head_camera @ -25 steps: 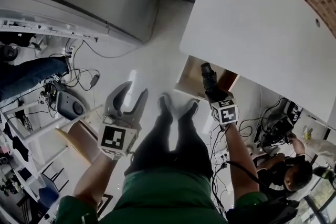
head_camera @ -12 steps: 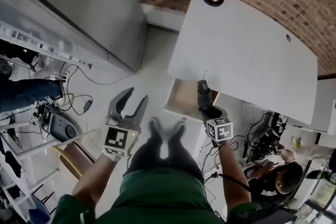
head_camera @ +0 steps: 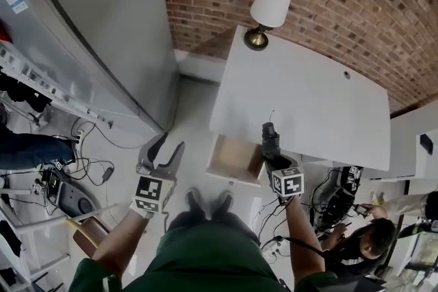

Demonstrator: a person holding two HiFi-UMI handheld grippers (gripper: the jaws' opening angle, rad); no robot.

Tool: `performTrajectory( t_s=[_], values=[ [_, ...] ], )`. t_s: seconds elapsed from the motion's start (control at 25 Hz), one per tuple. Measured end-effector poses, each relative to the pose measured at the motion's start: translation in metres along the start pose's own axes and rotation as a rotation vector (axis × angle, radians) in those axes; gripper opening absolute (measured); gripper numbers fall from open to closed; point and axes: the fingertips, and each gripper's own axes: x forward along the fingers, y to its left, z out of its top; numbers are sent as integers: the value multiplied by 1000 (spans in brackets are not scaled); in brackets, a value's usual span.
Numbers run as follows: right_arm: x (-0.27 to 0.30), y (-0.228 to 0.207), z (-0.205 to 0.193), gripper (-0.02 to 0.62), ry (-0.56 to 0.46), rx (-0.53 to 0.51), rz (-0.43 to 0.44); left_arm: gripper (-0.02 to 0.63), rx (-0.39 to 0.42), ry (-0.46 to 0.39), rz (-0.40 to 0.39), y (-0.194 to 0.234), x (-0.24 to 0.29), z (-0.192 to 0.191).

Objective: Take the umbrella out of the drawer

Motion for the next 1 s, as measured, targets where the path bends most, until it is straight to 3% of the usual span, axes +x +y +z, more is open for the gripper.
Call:
performTrajectory(
  t_s=[0.24, 0.6, 0.76, 1.0],
  values=[
    [-24, -25, 35, 189, -29, -28, -110, 189, 15, -43, -52, 12, 3, 21],
    [-23, -95, 65, 189, -21, -36, -217, 189, 31, -20, -74, 14, 31, 22],
    [-6, -138, 74, 189, 21, -60, -221, 189, 32, 4, -61, 5, 58, 23],
    [36, -189, 87, 189, 85, -93, -162, 189, 29, 14, -10, -10, 106, 41]
  ],
)
